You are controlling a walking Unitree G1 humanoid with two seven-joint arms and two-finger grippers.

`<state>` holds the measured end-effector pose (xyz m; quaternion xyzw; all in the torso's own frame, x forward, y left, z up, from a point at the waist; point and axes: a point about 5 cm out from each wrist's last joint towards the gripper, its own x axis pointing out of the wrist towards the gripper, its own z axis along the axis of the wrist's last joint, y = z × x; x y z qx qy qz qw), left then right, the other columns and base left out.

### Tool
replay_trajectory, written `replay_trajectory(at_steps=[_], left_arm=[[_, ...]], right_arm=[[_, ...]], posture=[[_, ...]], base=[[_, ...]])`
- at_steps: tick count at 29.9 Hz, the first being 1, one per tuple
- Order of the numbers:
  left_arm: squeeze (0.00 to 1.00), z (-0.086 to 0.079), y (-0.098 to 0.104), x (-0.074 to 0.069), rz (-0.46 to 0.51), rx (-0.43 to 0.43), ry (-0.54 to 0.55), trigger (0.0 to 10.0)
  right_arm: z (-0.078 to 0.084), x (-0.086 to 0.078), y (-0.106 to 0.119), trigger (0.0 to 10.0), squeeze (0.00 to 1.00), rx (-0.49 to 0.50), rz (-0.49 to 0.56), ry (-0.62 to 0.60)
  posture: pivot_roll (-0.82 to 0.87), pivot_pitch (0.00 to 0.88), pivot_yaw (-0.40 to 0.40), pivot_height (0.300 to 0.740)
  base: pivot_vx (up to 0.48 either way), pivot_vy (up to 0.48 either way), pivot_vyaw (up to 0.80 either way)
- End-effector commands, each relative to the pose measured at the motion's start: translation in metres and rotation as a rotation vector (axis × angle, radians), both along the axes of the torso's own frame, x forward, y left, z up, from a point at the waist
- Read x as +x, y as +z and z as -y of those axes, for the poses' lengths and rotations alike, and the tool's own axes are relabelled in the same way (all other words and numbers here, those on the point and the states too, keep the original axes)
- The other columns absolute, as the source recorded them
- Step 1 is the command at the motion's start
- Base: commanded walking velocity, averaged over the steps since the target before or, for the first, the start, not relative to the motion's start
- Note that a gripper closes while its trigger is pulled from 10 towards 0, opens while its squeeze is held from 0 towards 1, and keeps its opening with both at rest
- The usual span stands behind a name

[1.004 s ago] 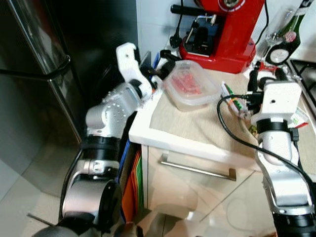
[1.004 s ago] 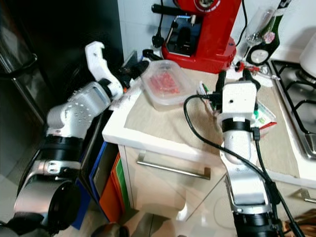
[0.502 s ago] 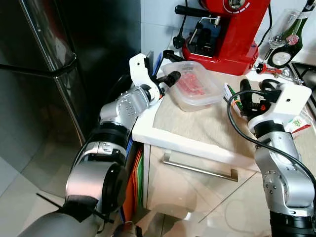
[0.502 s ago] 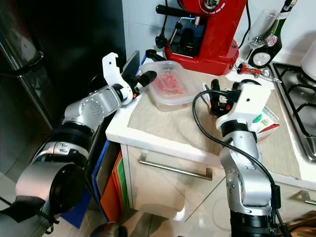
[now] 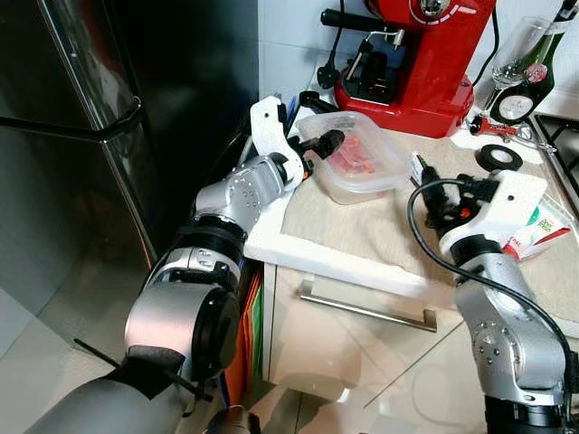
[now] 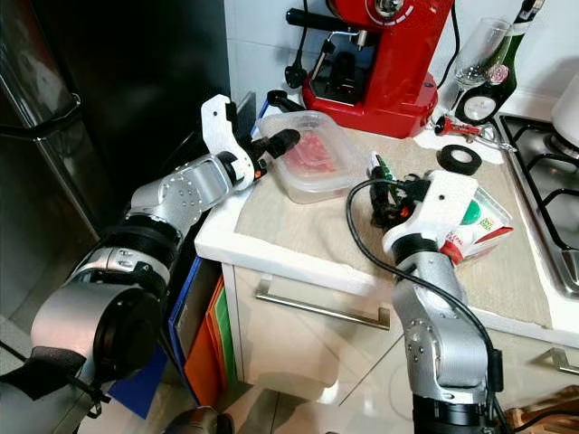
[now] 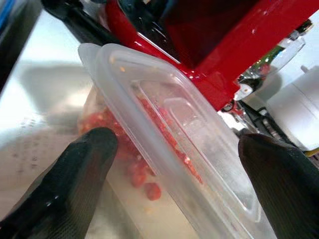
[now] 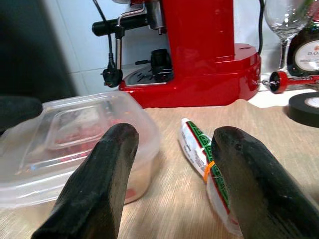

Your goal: Restocking fridge

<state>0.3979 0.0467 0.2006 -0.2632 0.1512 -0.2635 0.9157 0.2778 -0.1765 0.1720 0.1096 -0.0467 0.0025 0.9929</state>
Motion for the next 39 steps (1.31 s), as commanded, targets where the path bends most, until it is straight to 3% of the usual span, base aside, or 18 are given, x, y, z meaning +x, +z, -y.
replay_trajectory(at_steps=[1, 3, 4, 6, 7, 15, 23, 32, 34, 35, 36, 37, 38, 39], left_arm=[[0.00, 0.007, 0.006, 0.000, -0.002, -0.022, -0.029, 10.0], [0.00, 0.009, 0.006, 0.000, -0.015, -0.030, -0.037, 10.0], [0.00, 0.010, 0.005, 0.000, -0.022, -0.034, -0.042, 8.0], [0.00, 0.011, 0.004, -0.001, -0.032, -0.036, -0.046, 8.0], [0.00, 0.013, 0.004, -0.001, -0.031, -0.042, -0.061, 0.0], [0.00, 0.012, -0.002, -0.003, -0.049, -0.024, -0.079, 0.0], [0.00, -0.006, 0.024, -0.004, 0.118, -0.066, -0.104, 0.0], [0.00, -0.008, 0.017, -0.010, 0.089, -0.088, -0.122, 0.0], [0.00, -0.010, 0.021, -0.011, 0.133, -0.058, -0.109, 0.0], [0.00, -0.014, 0.024, -0.010, 0.188, 0.014, -0.083, 0.0], [0.00, -0.018, 0.025, -0.010, 0.267, 0.139, -0.050, 0.0], [0.00, -0.018, 0.025, -0.010, 0.267, 0.139, -0.050, 0.0], [0.00, -0.023, 0.027, -0.010, 0.364, 0.283, -0.017, 10.0], [0.00, -0.025, 0.029, -0.010, 0.426, 0.361, -0.001, 10.0]], right_arm=[[-0.002, -0.002, 0.006, 10.0, 0.00, 0.007, 0.015, 0.012], [-0.002, -0.001, 0.006, 10.0, 0.00, 0.008, 0.014, 0.010], [-0.002, -0.001, 0.006, 10.0, 0.00, 0.009, 0.014, 0.009], [-0.002, 0.000, 0.006, 10.0, 0.00, 0.010, 0.015, 0.008], [-0.003, 0.000, 0.006, 10.0, 0.00, 0.011, 0.014, 0.010], [-0.009, 0.002, 0.003, 10.0, 0.00, 0.019, 0.003, 0.025], [-0.010, 0.003, -0.002, 10.0, 0.00, 0.030, -0.008, 0.023], [-0.013, 0.003, -0.004, 10.0, 0.00, 0.036, -0.012, 0.025], [-0.012, 0.003, -0.004, 10.0, 0.00, 0.037, -0.012, 0.017], [-0.011, 0.002, -0.003, 10.0, 0.00, 0.038, -0.012, 0.010], [-0.009, 0.002, -0.003, 10.0, 0.00, 0.041, -0.009, -0.002], [-0.009, 0.002, -0.003, 10.0, 0.00, 0.041, -0.009, -0.002], [-0.007, 0.002, -0.001, 10.0, 0.00, 0.043, 0.002, -0.020], [-0.004, 0.002, 0.002, 10.0, 0.00, 0.043, 0.013, -0.035]], posture=[[0.03, 0.000, -0.026, 0.730], [0.02, 0.000, -0.025, 0.730], [0.02, 0.000, -0.025, 0.730], [0.02, 0.000, -0.027, 0.730], [0.03, 0.000, -0.028, 0.730], [0.04, 0.000, -0.024, 0.730], [0.05, 0.000, -0.011, 0.730], [0.05, 0.000, -0.005, 0.730], [0.05, 0.000, -0.004, 0.730], [0.05, 0.000, -0.002, 0.730], [0.05, 0.000, -0.002, 0.730], [0.05, 0.000, -0.002, 0.730], [0.05, 0.000, -0.002, 0.730], [0.05, 0.000, -0.002, 0.730]], base=[[0.000, 0.000, 0.00], [0.000, 0.000, 0.00], [0.000, 0.000, 0.00], [0.000, 0.000, 0.00], [0.000, 0.000, 0.00], [0.000, 0.000, 0.00], [0.000, 0.000, 0.00], [0.000, 0.000, 0.00], [0.000, 0.000, 0.00], [0.000, 0.000, 0.00], [0.000, 0.000, 0.00], [0.000, 0.000, 0.00], [0.000, 0.000, 0.00], [0.000, 0.000, 0.00]])
